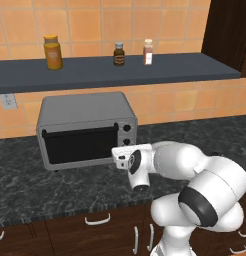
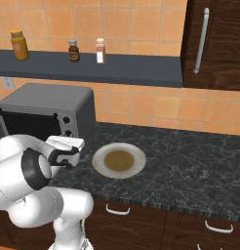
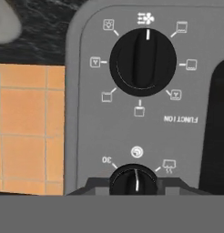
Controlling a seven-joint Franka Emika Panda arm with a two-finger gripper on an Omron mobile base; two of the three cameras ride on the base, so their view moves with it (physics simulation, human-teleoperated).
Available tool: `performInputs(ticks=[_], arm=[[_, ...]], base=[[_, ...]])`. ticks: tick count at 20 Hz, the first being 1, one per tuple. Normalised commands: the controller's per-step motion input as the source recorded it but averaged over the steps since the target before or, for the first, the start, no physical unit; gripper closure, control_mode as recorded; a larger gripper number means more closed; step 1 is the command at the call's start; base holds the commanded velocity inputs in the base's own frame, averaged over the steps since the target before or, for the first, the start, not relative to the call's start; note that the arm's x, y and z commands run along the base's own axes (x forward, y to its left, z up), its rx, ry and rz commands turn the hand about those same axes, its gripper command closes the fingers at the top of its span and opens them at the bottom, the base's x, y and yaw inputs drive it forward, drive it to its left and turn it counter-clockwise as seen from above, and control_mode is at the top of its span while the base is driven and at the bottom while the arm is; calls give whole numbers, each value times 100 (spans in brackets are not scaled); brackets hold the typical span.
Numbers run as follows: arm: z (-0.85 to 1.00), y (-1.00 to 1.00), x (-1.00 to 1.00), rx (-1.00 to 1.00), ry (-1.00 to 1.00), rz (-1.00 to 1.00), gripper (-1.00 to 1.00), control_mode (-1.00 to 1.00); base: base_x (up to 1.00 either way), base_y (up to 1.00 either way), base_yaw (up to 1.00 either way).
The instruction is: Pick up the kebab skewer and baguette bread, and place them inside the toaster oven. Close the toaster oven door and start by setting the timer.
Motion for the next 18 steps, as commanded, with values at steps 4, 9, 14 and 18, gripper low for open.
performInputs(ticks=[4, 9, 14, 18], arm=[[8, 0, -3, 0, -1, -5, 100, -100], [0, 7, -3, 0, -11, -3, 100, -100], [0, 5, 0, 0, -20, 0, 100, -100], [13, 0, 15, 3, -15, 0, 100, -100]], base=[[0, 0, 0], [0, 0, 0], [0, 0, 0], [0, 0, 0]])
